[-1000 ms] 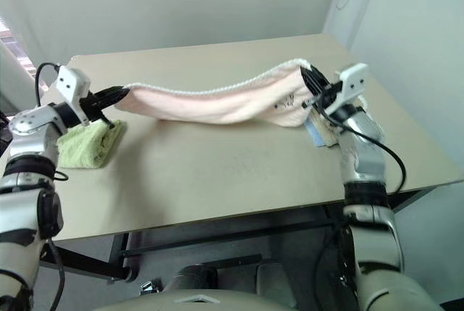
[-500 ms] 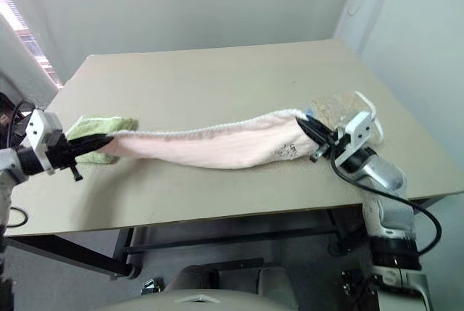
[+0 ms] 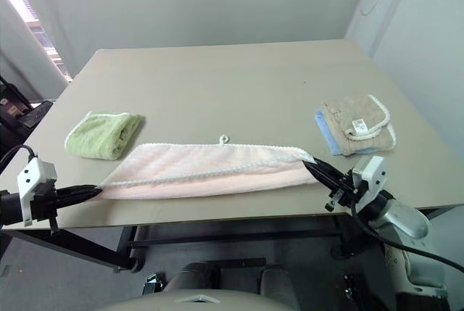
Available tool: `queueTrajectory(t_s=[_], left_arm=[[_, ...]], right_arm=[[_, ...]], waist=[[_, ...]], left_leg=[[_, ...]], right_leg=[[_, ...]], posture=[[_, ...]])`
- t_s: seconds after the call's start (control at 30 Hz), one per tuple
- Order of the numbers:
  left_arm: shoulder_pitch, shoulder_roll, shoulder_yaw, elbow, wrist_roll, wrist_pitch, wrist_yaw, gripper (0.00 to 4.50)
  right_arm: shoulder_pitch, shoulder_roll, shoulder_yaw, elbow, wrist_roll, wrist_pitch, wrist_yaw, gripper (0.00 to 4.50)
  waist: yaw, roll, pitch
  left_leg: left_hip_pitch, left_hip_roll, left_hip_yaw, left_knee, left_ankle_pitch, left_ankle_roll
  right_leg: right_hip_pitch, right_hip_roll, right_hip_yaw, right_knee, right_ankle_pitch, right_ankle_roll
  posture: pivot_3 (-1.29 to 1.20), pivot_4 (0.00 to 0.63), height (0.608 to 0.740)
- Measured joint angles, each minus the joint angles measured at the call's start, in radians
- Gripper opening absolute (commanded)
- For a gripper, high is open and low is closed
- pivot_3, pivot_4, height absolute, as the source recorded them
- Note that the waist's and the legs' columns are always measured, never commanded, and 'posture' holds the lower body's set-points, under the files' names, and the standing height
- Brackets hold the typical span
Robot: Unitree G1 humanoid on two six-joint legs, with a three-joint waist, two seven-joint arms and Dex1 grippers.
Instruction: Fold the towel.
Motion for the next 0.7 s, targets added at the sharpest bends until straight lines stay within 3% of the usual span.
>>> queueTrajectory(t_s=[0.1,0.23,0.5,0.7], left_arm=[[0.014,0.007,0.000,-0.003,0.001,-0.008,-0.008,0.03],[-0.016,0.013,-0.005,0.005,0.000,-0.010,-0.014,0.03],[-0.295,-0.027,-0.086,0.144,0.001,0.004,0.015,0.03],[-0.507,-0.082,-0.188,0.363,0.072,-0.055,0.022,0.03]], right_arm=[[0.054,-0.012,-0.005,-0.018,-0.004,0.006,0.004,0.00],[0.070,-0.012,-0.004,-0.023,-0.022,0.013,-0.015,0.00],[-0.092,0.071,0.027,0.044,-0.083,-0.002,-0.142,0.00],[-0.203,0.100,0.080,0.209,-0.170,-0.032,-0.190,0.00]], waist=[[0.002,-0.001,-0.001],[0.003,0.000,-0.001],[0.004,-0.001,-0.001],[0.003,-0.001,-0.001]], left_leg=[[-0.004,0.000,0.000,-0.002,-0.001,-0.001],[-0.003,0.001,0.001,-0.002,-0.001,-0.001],[0.001,0.003,0.002,0.002,-0.001,-0.001],[0.002,0.003,0.003,0.001,0.001,0.002]], right_leg=[[-0.010,0.001,-0.001,0.001,0.000,0.000],[-0.010,0.003,-0.002,0.002,0.001,-0.001],[-0.006,0.006,-0.002,0.002,0.004,-0.002],[-0.006,0.008,-0.002,0.003,0.006,0.000]], posture=[[0.00,0.000,0.740],[0.00,0.000,0.740],[0.00,0.000,0.740],[0.00,0.000,0.740]])
